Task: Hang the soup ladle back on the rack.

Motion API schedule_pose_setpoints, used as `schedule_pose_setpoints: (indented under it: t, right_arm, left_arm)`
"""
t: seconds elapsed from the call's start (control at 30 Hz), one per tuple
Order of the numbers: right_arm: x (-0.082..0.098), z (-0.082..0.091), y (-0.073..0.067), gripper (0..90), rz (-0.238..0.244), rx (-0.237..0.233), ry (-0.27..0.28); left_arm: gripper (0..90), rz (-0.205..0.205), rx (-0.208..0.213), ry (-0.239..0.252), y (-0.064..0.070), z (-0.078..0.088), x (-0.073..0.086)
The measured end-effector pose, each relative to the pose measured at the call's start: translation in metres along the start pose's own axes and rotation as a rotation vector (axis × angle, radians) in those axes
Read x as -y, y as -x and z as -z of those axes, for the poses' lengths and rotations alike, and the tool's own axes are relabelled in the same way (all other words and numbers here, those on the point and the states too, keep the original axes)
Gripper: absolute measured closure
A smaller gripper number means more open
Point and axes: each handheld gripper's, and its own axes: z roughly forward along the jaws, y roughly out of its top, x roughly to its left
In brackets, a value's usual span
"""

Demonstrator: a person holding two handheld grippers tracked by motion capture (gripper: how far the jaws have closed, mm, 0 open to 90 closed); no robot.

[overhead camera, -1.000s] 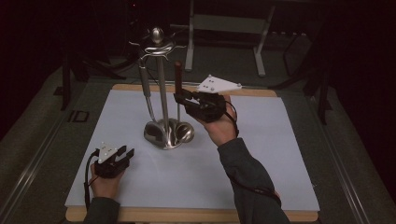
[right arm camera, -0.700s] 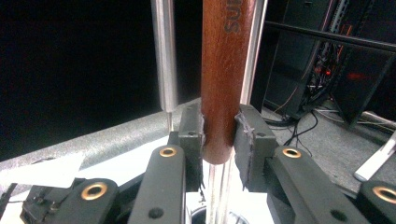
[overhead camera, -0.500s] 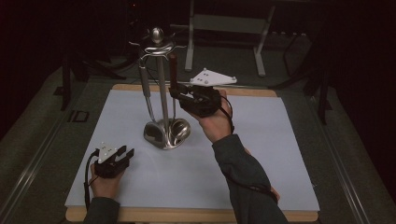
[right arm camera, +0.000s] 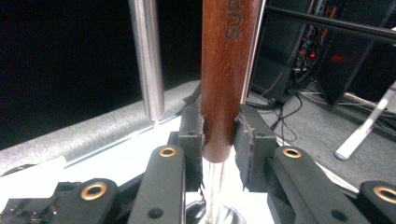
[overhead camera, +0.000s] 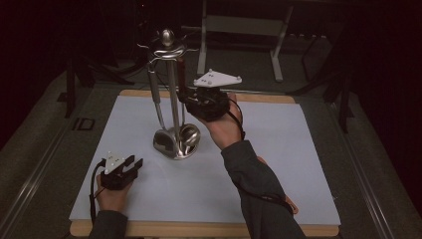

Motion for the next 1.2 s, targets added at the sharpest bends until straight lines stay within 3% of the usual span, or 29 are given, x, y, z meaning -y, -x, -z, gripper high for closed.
schedule_pose_setpoints:
  t: [0.33,0.47,0.7,0.9,1.2]
  right_arm:
    - [0.006,-0.004,0.004,71.8,-0.046,-0.051,0.02]
    - [0.007,-0.003,0.006,71.9,-0.04,-0.068,0.028]
    - [0.011,-0.002,0.008,71.0,-0.056,-0.077,0.039]
    - [0.008,-0.001,0.004,73.6,-0.013,-0.052,0.036]
    - [0.0,-0.004,0.003,73.8,-0.013,-0.053,0.006]
  left_arm:
    - [62.4,0.002,0.0,0.003,0.0,0.0,0.0]
    - [62.3,0.003,-0.001,0.003,0.0,0.0,0.0]
    - [62.3,0.003,-0.002,0.003,0.0,0.0,0.0]
    - [62.2,0.005,-0.001,0.004,0.0,0.0,0.0]
    - [62.2,0.004,0.001,0.001,0.0,0.0,0.0]
